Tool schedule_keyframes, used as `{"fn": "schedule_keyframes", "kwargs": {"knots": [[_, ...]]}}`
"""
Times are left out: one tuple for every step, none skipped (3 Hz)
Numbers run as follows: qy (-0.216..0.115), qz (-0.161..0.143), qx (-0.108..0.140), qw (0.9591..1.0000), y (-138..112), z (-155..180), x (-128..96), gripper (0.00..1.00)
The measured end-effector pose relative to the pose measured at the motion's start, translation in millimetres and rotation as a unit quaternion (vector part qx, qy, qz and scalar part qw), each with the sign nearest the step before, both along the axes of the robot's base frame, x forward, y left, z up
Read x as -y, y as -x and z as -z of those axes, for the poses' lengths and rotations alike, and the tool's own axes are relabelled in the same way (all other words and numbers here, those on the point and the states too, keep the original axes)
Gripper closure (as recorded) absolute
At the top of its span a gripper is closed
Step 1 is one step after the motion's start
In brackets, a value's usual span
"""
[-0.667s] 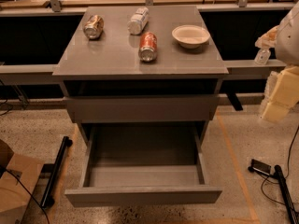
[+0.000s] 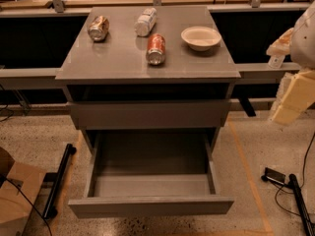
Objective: Close middle drawer
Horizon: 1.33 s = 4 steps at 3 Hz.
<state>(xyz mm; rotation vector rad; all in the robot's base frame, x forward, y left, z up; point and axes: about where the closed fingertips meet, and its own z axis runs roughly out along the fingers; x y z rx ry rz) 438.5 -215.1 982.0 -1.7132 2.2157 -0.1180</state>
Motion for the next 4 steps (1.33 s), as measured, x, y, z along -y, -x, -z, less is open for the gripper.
{"fn": "schedule_keyframes", "kwargs": {"knots": [[-0.027, -0.003, -0.007, 0.9996, 1.4, 21.3, 7.7, 0.39], [-0.065, -0.022, -0.018, 0.9975, -1.3, 66.3, 13.2, 0.63], [-0.063, -0.031, -0.044, 0.9965, -17.0, 118.2, 6.7, 0.94], [-0.065, -0.032, -0.043, 0.9965, -16.0, 116.2, 5.9, 1.00]]}}
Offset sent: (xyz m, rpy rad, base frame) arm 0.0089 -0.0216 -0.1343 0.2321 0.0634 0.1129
